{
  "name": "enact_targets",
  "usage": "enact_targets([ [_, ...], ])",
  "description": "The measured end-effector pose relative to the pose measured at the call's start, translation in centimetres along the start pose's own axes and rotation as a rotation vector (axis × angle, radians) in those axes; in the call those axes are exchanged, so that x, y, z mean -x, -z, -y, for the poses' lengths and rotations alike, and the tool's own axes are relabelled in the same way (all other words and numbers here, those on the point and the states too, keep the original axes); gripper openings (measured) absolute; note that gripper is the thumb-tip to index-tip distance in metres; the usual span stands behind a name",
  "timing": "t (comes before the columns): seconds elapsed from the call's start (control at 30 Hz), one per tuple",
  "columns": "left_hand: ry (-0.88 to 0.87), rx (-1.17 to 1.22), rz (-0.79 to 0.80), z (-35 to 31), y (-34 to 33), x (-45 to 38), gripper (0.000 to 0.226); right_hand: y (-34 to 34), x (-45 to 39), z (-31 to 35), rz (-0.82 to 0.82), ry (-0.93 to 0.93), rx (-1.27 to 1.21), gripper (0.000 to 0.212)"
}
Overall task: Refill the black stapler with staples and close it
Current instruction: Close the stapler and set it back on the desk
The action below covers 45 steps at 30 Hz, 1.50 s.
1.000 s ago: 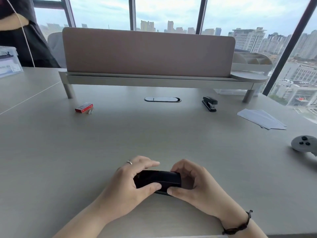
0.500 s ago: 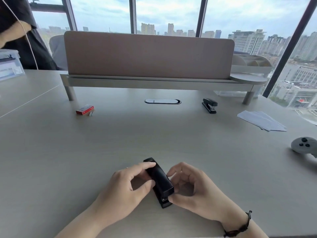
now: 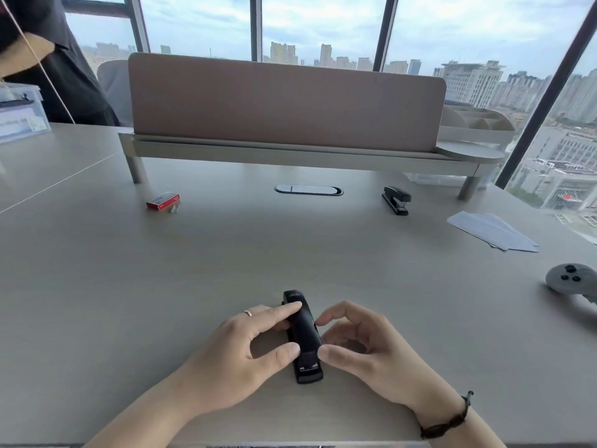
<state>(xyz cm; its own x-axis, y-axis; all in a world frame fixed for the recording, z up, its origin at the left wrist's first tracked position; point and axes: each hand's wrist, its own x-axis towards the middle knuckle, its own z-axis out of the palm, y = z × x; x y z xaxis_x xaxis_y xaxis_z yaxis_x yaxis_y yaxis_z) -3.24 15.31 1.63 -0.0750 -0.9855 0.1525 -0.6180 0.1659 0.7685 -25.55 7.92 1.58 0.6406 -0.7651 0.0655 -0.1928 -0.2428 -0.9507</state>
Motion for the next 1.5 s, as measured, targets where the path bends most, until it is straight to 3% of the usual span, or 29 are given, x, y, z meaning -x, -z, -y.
enact_targets([
  [0.17, -0.001, 0.005, 0.043, 0.0, -0.5, -1.6, 0.052, 0.6, -0.5, -0.6, -0.026, 0.008, 0.011, 0.025],
  [0.43, 0.034, 0.09, 0.085, -0.2, -2.2, -8.6, 0.054, 4.5, -3.6, -2.6, -0.196, -0.019, 0.039, 0.025],
  [0.7, 0.057, 0.097, 0.016, -0.8, -5.2, -17.8, 0.048, 10.1, -8.9, -4.5, -0.362, -0.096, 0.034, 0.016],
  [1.23, 0.077, -0.056, -0.088, -1.0, -11.1, -37.7, 0.046, 20.2, -22.4, -9.1, -0.793, -0.178, 0.116, 0.021],
  [1.5, 0.056, -0.149, -0.068, 0.1, -12.4, -42.8, 0.047, 21.6, -25.5, -10.3, -0.964, -0.195, 0.22, 0.024],
])
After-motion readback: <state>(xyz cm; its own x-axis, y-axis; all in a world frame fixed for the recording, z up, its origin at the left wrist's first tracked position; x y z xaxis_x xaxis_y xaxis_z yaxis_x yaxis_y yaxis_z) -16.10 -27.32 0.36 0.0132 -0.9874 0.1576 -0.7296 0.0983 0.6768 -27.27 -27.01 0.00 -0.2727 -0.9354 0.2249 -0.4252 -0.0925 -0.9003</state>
